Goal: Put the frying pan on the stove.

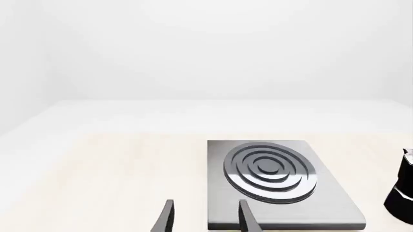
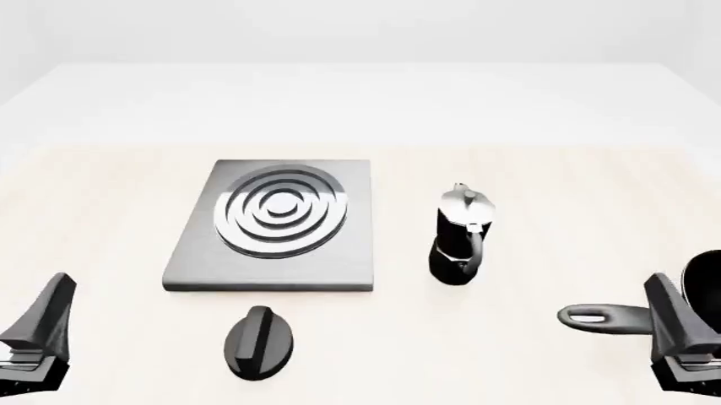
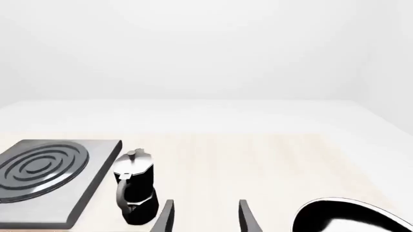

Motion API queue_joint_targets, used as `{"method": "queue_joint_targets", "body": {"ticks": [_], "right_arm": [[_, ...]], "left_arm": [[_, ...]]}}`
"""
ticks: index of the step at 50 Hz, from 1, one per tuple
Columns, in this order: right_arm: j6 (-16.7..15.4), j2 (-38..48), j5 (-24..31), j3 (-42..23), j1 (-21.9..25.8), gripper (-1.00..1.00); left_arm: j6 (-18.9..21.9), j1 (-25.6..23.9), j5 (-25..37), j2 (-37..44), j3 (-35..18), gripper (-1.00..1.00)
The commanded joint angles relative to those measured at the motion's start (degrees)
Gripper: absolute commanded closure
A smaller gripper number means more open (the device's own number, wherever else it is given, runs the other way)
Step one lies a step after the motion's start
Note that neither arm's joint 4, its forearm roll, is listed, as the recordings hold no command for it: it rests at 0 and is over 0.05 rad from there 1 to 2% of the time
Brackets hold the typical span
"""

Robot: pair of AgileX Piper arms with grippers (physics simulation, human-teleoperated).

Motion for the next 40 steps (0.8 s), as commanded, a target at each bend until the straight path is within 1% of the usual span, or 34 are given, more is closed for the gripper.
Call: {"method": "queue_joint_targets", "body": {"ticks": [1, 17, 40], "right_arm": [[-0.38, 0.38, -0.03, -0.15, 0.50, -1.00], [-0.69, -0.08, 0.70, -1.03, 1.02, -1.00], [-1.39, -0.19, 4.55, -11.45, 0.89, -1.00]], "left_arm": [[0.18, -0.30, 0.13, 0.20, -0.16, -1.00], [0.56, -0.55, 0.15, 0.39, -0.14, -1.00], [1.90, -0.97, -0.72, 1.71, -0.11, -1.00]]}}
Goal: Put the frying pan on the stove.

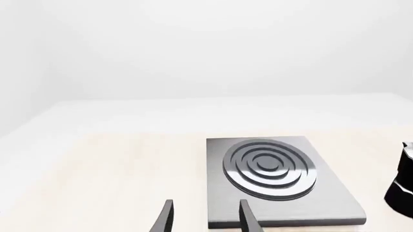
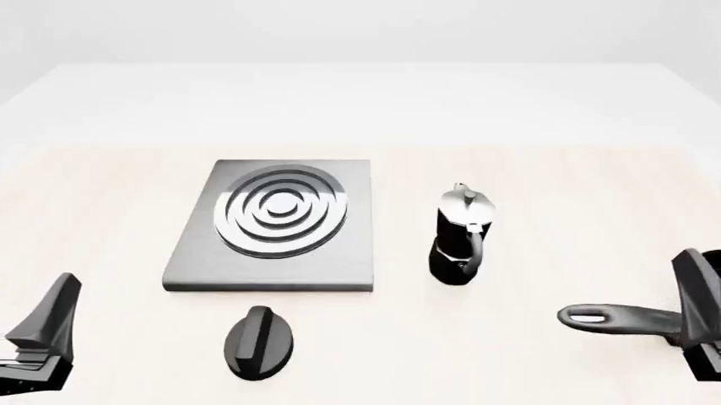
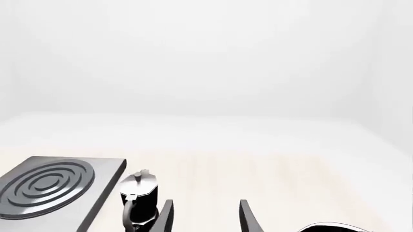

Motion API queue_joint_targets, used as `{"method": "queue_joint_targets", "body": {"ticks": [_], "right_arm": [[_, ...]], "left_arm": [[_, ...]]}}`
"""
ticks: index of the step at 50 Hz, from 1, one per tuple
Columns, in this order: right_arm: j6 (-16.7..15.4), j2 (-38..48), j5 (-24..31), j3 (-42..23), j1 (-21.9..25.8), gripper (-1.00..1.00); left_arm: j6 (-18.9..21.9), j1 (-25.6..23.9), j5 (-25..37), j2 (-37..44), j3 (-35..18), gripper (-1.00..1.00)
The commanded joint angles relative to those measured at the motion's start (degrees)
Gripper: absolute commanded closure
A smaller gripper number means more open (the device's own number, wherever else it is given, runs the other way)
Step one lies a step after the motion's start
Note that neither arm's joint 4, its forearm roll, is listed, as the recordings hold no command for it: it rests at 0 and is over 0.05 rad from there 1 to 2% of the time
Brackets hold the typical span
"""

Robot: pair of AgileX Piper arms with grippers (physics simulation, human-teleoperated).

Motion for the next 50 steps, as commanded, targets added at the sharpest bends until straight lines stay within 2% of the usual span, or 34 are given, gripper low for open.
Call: {"method": "queue_joint_targets", "body": {"ticks": [1, 17, 29, 40, 50], "right_arm": [[-0.31, -0.07, 1.83, -4.97, -0.12, -1.00], [0.60, -0.07, 6.25, -16.71, -2.33, -1.00], [0.31, -0.07, 7.88, -21.01, -2.15, -1.00], [0.38, -0.07, 9.93, -27.67, -2.63, -1.00], [0.24, -0.07, 12.61, -34.63, -2.55, -1.00]], "left_arm": [[0.59, -0.22, -0.30, 0.51, 0.02, -1.00], [1.85, -0.83, -1.16, 1.91, 0.11, -1.00], [2.81, -1.53, -2.60, 3.88, 0.14, -1.00], [3.92, -1.57, -2.87, 4.29, -0.64, -1.00], [5.47, -3.94, -4.15, 6.80, -1.82, -1.00]]}}
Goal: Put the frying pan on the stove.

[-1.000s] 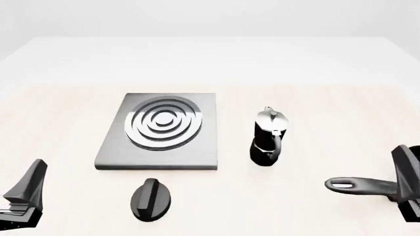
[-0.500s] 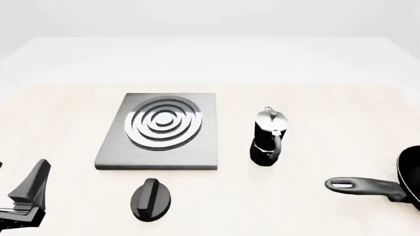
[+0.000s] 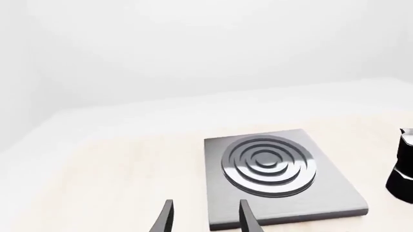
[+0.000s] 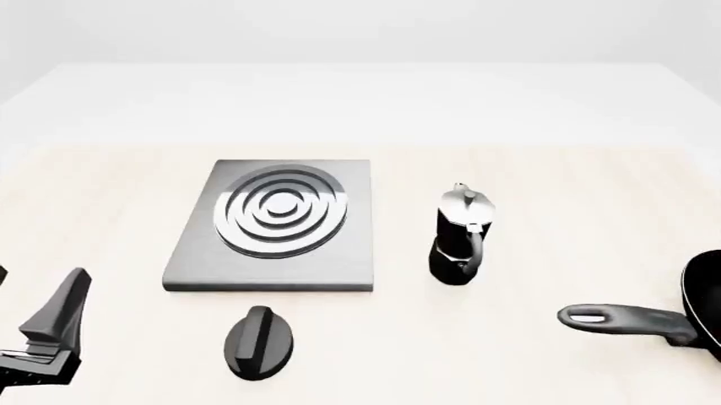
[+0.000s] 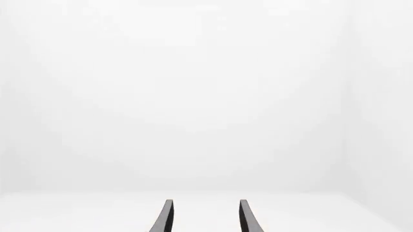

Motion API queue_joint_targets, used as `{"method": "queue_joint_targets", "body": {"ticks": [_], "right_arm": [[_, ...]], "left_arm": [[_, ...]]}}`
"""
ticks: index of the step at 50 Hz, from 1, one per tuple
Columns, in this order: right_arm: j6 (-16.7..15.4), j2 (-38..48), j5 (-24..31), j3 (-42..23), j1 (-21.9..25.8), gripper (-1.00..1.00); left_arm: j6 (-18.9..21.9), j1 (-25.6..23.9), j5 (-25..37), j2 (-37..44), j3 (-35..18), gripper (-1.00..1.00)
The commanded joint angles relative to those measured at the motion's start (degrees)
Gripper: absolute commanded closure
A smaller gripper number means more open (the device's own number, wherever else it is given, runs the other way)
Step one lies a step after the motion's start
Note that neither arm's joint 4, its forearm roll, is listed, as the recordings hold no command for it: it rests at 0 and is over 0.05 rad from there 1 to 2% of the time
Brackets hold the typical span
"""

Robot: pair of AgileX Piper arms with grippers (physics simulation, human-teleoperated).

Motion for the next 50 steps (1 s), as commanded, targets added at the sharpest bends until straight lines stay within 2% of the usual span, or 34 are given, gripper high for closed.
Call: {"method": "queue_joint_targets", "body": {"ticks": [1, 16, 29, 50], "right_arm": [[-0.29, 0.00, 2.76, -7.11, 0.07, -1.00], [-0.86, 0.00, 3.58, -10.73, 1.07, -1.00], [0.28, -0.01, 6.30, -18.58, -1.06, -1.00], [-1.94, -0.01, 11.32, -26.71, 0.53, -1.00]], "left_arm": [[1.50, -2.05, -1.15, 2.38, -1.23, -1.00], [2.94, -8.09, -1.12, 6.87, -6.96, -1.00], [4.75, -14.26, -3.14, 13.02, -11.76, -1.00], [6.92, -21.85, -7.43, 22.24, -16.98, -1.00]]}}
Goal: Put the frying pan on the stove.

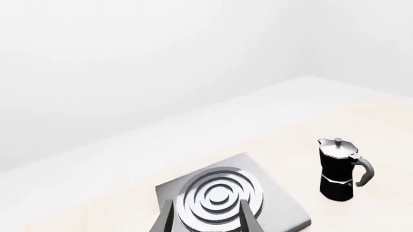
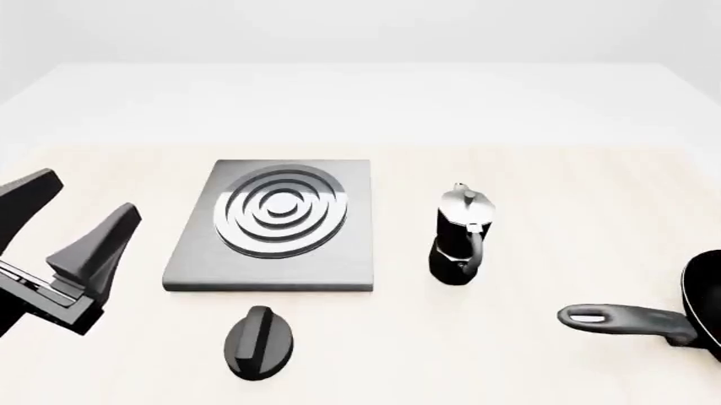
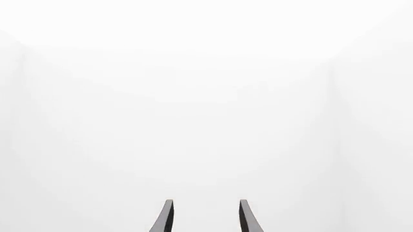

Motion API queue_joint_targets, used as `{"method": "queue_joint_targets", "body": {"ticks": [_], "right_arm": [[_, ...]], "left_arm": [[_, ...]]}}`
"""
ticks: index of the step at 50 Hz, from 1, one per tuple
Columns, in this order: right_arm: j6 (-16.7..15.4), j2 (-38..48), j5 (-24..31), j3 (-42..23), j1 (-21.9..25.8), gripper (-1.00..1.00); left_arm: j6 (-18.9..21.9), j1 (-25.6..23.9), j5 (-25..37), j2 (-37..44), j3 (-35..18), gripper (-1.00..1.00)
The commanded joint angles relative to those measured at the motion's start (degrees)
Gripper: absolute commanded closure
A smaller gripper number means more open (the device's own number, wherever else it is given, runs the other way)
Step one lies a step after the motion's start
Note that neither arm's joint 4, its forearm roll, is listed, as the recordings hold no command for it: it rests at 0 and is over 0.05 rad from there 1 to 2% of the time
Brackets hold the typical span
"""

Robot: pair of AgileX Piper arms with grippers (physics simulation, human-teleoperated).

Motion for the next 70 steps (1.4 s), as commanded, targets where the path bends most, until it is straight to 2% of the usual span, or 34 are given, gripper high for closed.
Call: {"method": "queue_joint_targets", "body": {"ticks": [1, 15, 28, 50, 70], "right_arm": [[-0.94, 0.00, 2.22, -4.18, 0.80, -1.00], [-1.38, 0.00, 3.81, -7.18, 1.44, -1.00], [-1.61, 0.00, 4.41, -8.70, 2.50, -1.00], [-1.67, 0.00, 4.02, -8.24, 2.85, -1.00], [-1.64, 0.00, 4.62, -9.11, 3.06, -1.00]], "left_arm": [[1.15, -4.40, -2.66, 5.48, -2.77, -1.00], [0.86, -9.46, -4.55, 11.02, -6.89, -1.00], [0.75, -15.82, -8.00, 20.01, -11.07, -1.00], [1.11, -24.23, -12.82, 32.39, -16.42, -1.00], [1.80, -29.76, -13.11, 37.36, -20.01, -1.00]]}}
